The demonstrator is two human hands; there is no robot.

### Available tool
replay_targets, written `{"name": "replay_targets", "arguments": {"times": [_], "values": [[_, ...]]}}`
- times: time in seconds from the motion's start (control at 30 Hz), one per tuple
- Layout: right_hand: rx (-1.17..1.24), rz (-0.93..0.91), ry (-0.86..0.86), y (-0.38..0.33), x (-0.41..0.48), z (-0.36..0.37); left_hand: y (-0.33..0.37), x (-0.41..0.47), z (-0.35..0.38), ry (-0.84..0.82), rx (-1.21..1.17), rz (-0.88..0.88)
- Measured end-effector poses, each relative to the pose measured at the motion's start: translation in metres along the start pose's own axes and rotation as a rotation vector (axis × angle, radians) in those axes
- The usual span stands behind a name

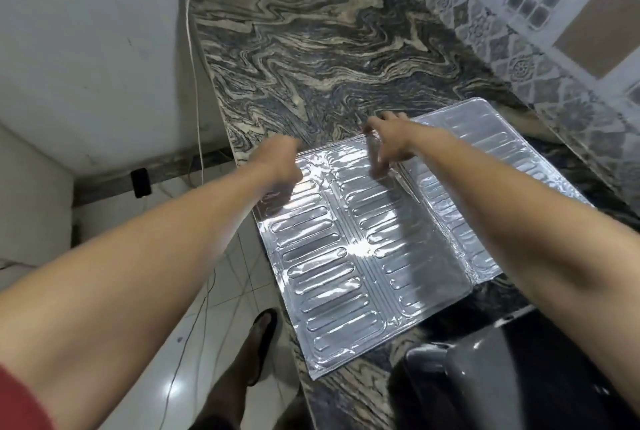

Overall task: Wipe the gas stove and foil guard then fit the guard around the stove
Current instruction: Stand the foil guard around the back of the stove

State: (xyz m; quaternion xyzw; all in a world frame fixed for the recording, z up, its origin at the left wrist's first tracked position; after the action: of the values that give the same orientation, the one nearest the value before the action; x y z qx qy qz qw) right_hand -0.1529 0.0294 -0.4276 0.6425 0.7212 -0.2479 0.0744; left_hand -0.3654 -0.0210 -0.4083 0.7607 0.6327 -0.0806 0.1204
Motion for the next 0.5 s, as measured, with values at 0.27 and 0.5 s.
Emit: {"name": "replay_targets", "arguments": {"times": [0.27,0.5], "values": [[0.081,-0.160,0.247,-0.011,-0.057,-0.092,0.021,-0.018,-0.090,0.097,-0.204,0.061],[0.077,-0.144,0.445,-0.023,-0.150,-0.188,0.050,-0.061,-0.187,0.267,-0.236,0.227]]}}
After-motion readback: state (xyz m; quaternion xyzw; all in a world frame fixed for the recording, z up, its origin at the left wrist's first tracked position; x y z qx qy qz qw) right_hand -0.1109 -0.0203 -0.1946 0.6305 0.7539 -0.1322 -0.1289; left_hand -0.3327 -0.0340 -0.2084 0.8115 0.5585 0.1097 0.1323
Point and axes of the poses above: each hand's wrist, its own x-axis towards the middle knuckle, its own z-axis out of the palm, y = z × x, the point moved 8 cm from there along x, towards the middle knuckle, and after that the axes turned 11 degrees about x, right-handed, at the moved point
